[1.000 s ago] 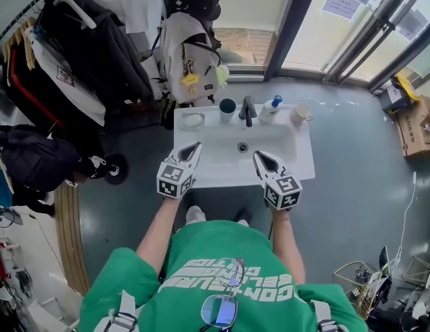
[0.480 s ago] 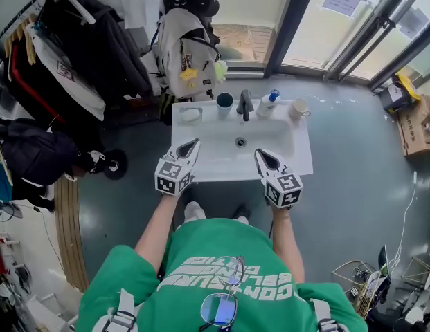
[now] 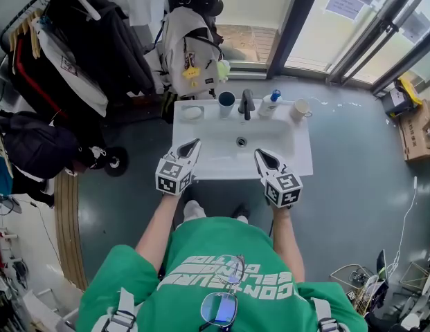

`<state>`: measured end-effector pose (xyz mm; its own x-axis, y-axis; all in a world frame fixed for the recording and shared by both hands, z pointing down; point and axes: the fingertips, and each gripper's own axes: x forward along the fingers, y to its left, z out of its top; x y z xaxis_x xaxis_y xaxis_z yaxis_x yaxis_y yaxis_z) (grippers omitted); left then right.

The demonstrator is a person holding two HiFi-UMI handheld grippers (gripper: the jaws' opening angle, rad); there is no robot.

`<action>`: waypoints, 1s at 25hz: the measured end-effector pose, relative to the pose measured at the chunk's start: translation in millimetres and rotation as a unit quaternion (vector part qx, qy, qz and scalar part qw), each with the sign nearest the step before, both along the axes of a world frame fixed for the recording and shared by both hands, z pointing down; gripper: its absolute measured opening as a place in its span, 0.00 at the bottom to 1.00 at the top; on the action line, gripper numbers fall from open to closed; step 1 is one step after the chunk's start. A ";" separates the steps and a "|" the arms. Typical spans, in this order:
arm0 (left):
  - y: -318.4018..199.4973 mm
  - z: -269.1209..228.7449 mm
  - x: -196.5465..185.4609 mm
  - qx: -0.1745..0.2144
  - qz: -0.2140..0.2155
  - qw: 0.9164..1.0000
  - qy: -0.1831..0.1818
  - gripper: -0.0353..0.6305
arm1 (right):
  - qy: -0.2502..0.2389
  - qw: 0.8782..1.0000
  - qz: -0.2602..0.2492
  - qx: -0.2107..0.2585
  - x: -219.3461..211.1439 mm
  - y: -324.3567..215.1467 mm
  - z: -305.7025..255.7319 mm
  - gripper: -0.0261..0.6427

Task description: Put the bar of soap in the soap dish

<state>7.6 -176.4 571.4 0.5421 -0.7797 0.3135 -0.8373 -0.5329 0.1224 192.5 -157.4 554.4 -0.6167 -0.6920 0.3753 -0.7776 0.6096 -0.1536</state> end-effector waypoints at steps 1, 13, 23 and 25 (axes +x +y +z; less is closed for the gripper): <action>0.2 -0.1 -0.3 0.000 -0.001 1.000 0.000 0.07 | 0.001 1.000 -0.002 0.000 -0.6 0.0 0.2 0.06; 5.2 -0.4 3.1 -0.002 -0.002 1.000 0.003 0.07 | 0.005 1.000 -0.009 0.000 -3.4 1.8 1.3 0.06; 6.8 -5.0 2.3 0.002 0.000 1.000 0.002 0.07 | 0.006 1.000 -0.009 0.000 -5.1 4.2 -0.5 0.06; 6.8 -5.4 2.4 0.002 0.000 1.000 0.002 0.07 | 0.008 1.000 -0.008 0.000 -5.2 4.1 -0.3 0.06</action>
